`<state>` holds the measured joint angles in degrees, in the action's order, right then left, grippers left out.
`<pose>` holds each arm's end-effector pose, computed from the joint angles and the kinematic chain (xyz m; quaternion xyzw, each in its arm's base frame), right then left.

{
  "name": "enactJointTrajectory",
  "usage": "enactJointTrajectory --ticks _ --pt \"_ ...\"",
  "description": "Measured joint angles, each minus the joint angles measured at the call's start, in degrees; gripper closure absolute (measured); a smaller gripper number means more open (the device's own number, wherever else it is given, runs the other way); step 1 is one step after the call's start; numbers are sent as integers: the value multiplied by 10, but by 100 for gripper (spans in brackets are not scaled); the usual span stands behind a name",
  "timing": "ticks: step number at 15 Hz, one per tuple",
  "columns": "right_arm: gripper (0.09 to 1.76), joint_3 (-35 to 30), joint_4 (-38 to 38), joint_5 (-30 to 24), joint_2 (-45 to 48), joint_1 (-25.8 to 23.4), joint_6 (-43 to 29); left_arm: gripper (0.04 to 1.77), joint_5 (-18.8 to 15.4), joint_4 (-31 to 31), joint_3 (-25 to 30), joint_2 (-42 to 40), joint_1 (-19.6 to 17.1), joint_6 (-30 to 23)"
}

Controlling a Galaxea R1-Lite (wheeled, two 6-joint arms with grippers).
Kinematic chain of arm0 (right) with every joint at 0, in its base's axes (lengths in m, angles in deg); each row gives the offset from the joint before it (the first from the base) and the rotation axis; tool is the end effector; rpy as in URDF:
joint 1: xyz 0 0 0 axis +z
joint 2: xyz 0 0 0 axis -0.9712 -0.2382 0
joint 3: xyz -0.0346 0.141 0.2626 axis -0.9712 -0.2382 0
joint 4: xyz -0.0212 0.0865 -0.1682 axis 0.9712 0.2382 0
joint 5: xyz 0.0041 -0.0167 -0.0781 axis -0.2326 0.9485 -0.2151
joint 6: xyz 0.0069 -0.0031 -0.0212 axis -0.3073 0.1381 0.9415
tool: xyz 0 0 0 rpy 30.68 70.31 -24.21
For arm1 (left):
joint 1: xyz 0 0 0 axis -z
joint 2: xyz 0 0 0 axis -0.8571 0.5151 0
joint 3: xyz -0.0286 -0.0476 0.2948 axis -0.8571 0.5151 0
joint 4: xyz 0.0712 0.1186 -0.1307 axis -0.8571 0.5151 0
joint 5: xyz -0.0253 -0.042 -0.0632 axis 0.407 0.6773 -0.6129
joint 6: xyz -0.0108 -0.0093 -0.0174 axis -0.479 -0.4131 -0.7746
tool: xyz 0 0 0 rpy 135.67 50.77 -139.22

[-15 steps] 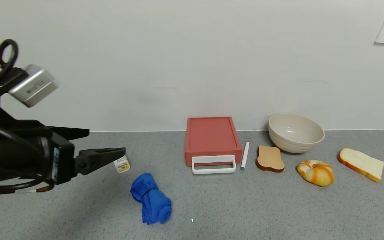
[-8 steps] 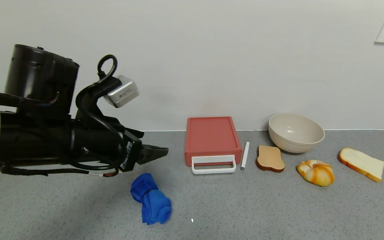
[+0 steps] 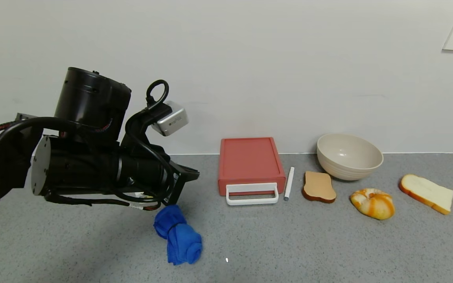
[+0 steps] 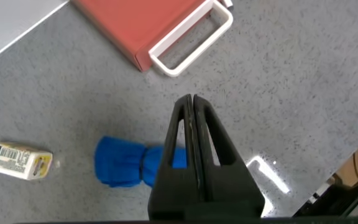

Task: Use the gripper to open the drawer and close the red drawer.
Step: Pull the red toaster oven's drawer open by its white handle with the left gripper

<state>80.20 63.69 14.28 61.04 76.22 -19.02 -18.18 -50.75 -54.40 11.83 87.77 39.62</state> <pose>-0.0228 0.0004 0.0755 -0.0054 0.0002 0.0098 0.9999 0.2448 -0.1373 0.2393 0.1324 0.2655 -0.3149 0.9016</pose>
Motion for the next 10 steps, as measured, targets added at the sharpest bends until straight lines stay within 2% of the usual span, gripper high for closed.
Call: enactJointTrajectory --ticks 8,10 --pt "15 0 0 0 0 0 0 170 -5 5 -36 35 19 2" --pt "15 0 0 0 0 0 0 170 -30 5 -56 61 26 16"
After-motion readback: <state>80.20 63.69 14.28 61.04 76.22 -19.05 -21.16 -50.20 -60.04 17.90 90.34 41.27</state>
